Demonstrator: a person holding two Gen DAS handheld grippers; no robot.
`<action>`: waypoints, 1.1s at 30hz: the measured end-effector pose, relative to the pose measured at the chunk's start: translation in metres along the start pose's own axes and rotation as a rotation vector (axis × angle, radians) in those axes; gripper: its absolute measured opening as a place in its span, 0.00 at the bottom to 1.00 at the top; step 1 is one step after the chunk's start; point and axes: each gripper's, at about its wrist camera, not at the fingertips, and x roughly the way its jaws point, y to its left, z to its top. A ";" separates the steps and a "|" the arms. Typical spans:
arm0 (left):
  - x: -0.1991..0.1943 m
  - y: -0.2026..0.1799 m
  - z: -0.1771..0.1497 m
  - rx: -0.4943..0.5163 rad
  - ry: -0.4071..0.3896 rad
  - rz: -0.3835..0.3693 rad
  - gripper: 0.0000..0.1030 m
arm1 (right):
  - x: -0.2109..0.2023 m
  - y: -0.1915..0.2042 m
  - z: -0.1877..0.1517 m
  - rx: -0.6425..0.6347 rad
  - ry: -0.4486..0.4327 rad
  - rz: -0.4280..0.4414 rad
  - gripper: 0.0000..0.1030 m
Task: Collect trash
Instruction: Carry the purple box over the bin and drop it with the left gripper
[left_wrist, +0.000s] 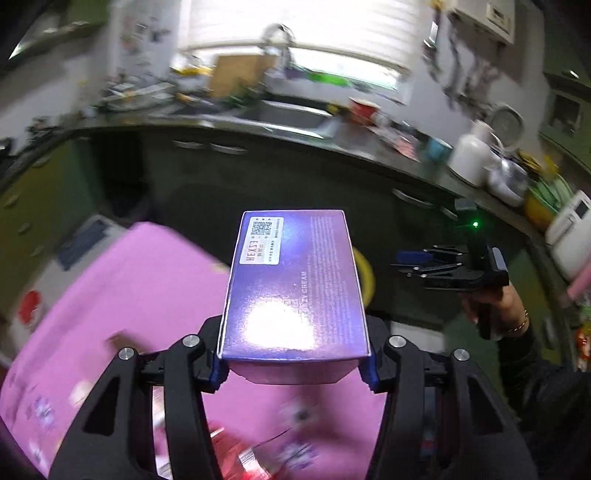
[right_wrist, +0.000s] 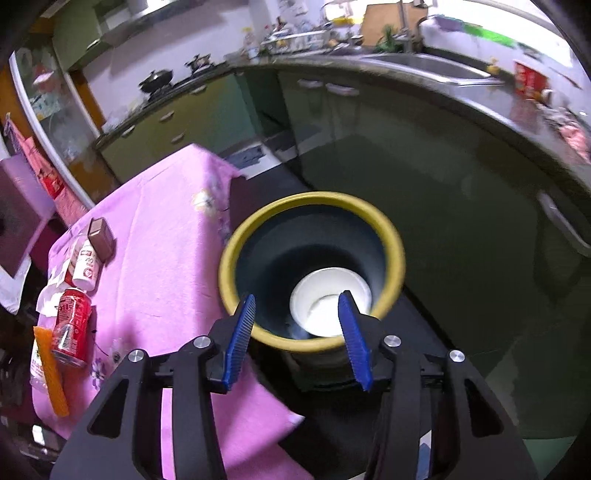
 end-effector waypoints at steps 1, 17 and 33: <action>0.017 -0.007 0.008 0.010 0.018 -0.016 0.50 | -0.006 -0.007 -0.003 0.010 -0.012 -0.009 0.46; 0.266 -0.047 0.046 0.006 0.293 -0.042 0.54 | -0.034 -0.066 -0.037 0.103 -0.015 -0.048 0.52; 0.076 0.003 0.040 -0.126 0.054 0.025 0.75 | -0.026 -0.001 -0.025 -0.037 0.016 0.030 0.54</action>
